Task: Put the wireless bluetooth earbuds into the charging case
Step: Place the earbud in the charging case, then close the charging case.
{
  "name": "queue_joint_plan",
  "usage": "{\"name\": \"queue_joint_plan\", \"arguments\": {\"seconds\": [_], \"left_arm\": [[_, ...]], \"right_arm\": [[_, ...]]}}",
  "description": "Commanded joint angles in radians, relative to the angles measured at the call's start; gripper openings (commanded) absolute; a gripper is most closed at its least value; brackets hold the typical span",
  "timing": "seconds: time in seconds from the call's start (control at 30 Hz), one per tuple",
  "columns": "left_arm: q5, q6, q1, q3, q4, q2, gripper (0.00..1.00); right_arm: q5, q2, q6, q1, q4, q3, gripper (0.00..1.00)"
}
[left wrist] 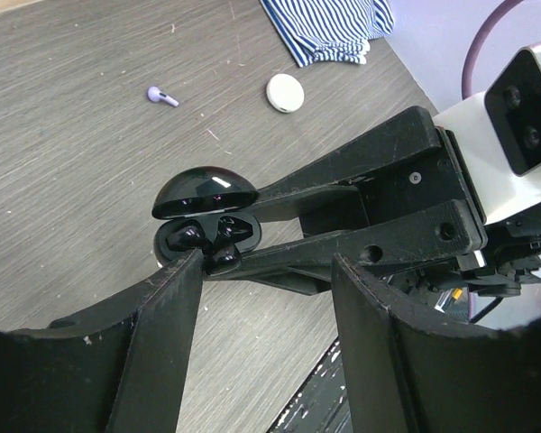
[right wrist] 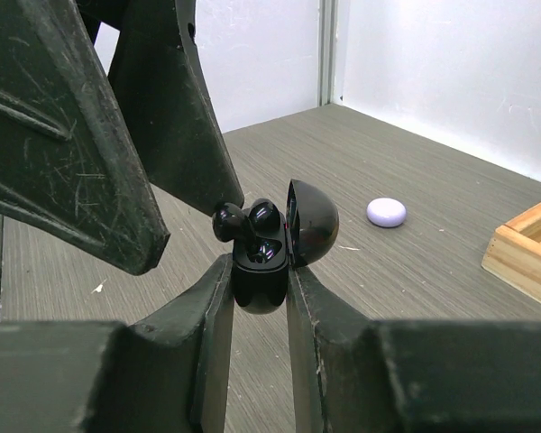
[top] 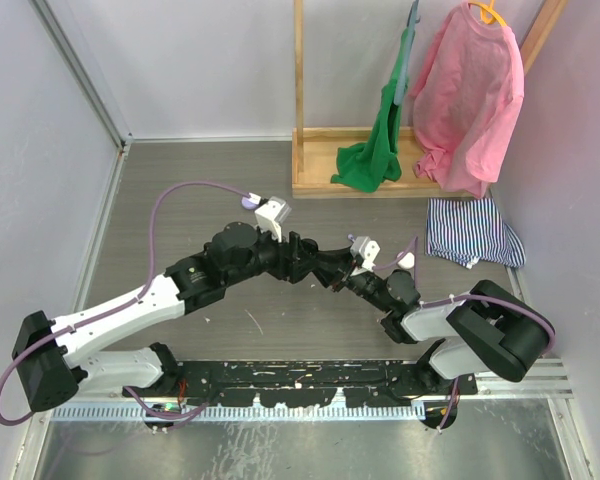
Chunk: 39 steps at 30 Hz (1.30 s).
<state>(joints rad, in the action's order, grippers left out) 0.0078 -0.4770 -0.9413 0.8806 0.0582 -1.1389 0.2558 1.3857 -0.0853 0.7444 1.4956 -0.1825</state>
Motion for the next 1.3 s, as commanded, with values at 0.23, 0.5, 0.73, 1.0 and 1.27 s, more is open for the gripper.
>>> {"name": "queue_joint_plan", "arguments": {"seconds": [0.23, 0.5, 0.73, 1.0, 1.27], "left_arm": [[0.107, -0.001, 0.004, 0.056, -0.046, -0.013, 0.56], [0.133, -0.015, 0.004, 0.067, -0.062, -0.038, 0.56], [0.104, 0.022, 0.009, 0.077, -0.01, -0.009, 0.58], [0.155, 0.016, 0.121, 0.051, 0.066, 0.074, 0.6], [0.357, -0.038, 0.261, 0.025, 0.076, 0.106, 0.64]], "right_arm": [[-0.005, -0.017, 0.002, 0.001, 0.111, -0.003, 0.06], [-0.004, -0.017, 0.003, 0.001, 0.112, -0.001, 0.06], [-0.001, -0.016, 0.004, 0.001, 0.112, 0.001, 0.06], [0.021, -0.023, 0.022, 0.001, 0.112, 0.003, 0.06], [0.096, -0.021, 0.021, 0.0, 0.103, -0.016, 0.06]]}}
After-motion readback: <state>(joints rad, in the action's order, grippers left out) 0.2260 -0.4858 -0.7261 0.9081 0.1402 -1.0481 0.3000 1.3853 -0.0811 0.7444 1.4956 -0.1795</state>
